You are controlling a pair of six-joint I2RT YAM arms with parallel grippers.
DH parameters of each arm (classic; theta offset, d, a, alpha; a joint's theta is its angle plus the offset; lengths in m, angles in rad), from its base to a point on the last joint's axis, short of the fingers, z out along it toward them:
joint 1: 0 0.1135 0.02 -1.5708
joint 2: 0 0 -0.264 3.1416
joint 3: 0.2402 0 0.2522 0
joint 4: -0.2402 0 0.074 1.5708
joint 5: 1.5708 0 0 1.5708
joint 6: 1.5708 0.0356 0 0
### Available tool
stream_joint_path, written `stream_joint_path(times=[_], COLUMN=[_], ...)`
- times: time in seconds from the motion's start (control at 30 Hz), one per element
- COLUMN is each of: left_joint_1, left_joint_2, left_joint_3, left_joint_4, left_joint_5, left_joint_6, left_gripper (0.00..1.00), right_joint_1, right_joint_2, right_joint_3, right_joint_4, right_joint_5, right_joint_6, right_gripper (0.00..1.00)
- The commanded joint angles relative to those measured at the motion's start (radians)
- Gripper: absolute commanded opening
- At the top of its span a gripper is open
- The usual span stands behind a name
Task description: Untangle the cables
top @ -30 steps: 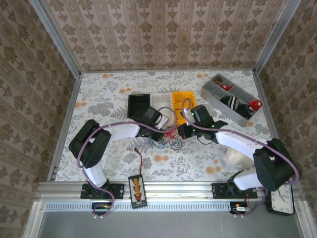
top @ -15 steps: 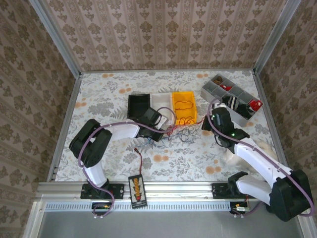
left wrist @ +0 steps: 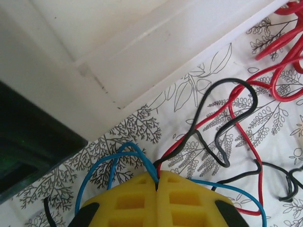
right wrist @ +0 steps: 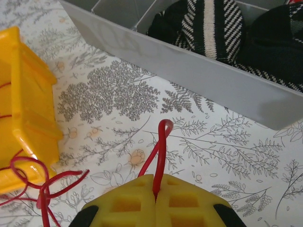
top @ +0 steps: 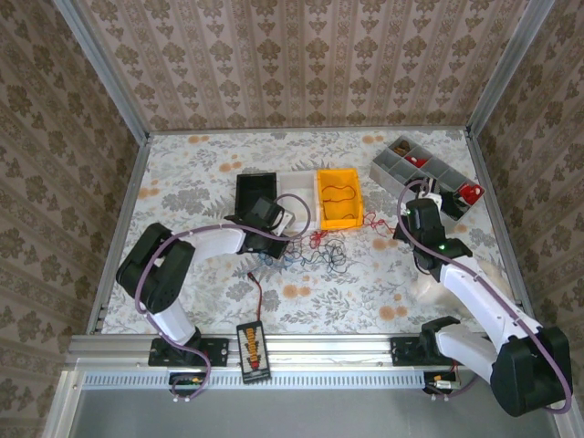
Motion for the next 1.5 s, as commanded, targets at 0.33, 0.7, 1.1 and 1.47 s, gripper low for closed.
stream_joint_path(times=[0.33,0.7,1.1,1.47], left_joint_1=[-0.084,-0.19,-0.209,-0.174], left_joint_2=[-0.064,0.073,0.267,0.189], left_joint_3=[0.144,0.388,0.521,0.396], left_joint_4=[-0.051,-0.05,0.022,0.139], left_joint_5=[0.09,0.11,0.137,0.086], left_joint_6=[0.101,0.293,0.327,0.211], left_gripper=[0.51,0.57,0.55,0.0], right_joint_1=[0.026,0.029,0.021,-0.02], right_joint_2=[-0.028,-0.129,-0.188,-0.173], right_joint_3=[-0.019,-0.041,0.026,0.061], right_joint_4=[0.048,0.09,0.032,-0.005], right_joint_5=[-0.171,-0.298,-0.329,-0.251], right_joint_6=[-0.073,-0.078,-0.057,-0.039], right_gripper=[0.02,0.02,0.01,0.0])
